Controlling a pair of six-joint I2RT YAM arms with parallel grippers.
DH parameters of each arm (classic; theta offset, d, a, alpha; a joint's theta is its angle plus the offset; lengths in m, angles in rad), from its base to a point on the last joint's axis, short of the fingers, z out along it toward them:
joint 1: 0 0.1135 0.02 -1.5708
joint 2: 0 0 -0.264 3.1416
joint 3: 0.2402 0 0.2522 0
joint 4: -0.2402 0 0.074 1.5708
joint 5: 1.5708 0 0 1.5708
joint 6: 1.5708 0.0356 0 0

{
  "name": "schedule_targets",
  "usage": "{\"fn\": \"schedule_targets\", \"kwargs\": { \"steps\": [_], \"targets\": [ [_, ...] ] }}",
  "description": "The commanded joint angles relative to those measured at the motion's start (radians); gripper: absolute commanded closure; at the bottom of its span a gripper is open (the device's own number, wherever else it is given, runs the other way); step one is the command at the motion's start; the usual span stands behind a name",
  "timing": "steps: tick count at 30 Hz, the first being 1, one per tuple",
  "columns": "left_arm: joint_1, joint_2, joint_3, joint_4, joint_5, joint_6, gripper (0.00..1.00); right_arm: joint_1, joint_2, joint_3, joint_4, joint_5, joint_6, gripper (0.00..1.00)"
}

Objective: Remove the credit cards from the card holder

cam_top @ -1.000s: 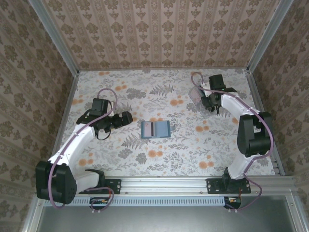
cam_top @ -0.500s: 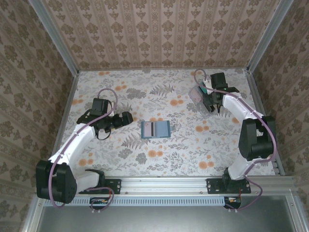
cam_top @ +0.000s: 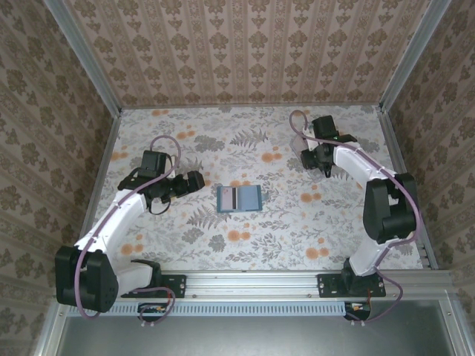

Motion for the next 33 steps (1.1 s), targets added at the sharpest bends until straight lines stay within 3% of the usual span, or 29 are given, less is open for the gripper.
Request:
{"fn": "schedule_targets", "kwargs": {
  "steps": [1, 6, 17, 25, 33],
  "targets": [
    [0.009, 0.006, -0.009, 0.005, 0.015, 0.014, 0.0, -0.003, 0.024, 0.029, -0.032, 0.056, 0.018, 0.66],
    [0.009, 0.006, -0.01, 0.008, 0.019, 0.014, 0.0, -0.003, 0.025, 0.03, -0.016, 0.186, 0.034, 0.63],
    [0.008, 0.015, -0.01, 0.01, 0.025, 0.014, 0.0, -0.003, 0.028, 0.033, -0.015, 0.265, 0.061, 0.58],
    [0.008, 0.019, -0.013, 0.011, 0.029, 0.015, 0.0, -0.003, -0.013, 0.037, -0.029, 0.218, 0.108, 0.54],
    [0.009, 0.023, -0.027, 0.035, 0.052, -0.004, 0.0, 0.071, -0.153, -0.017, -0.039, 0.051, 0.245, 0.5]
  ]
}}
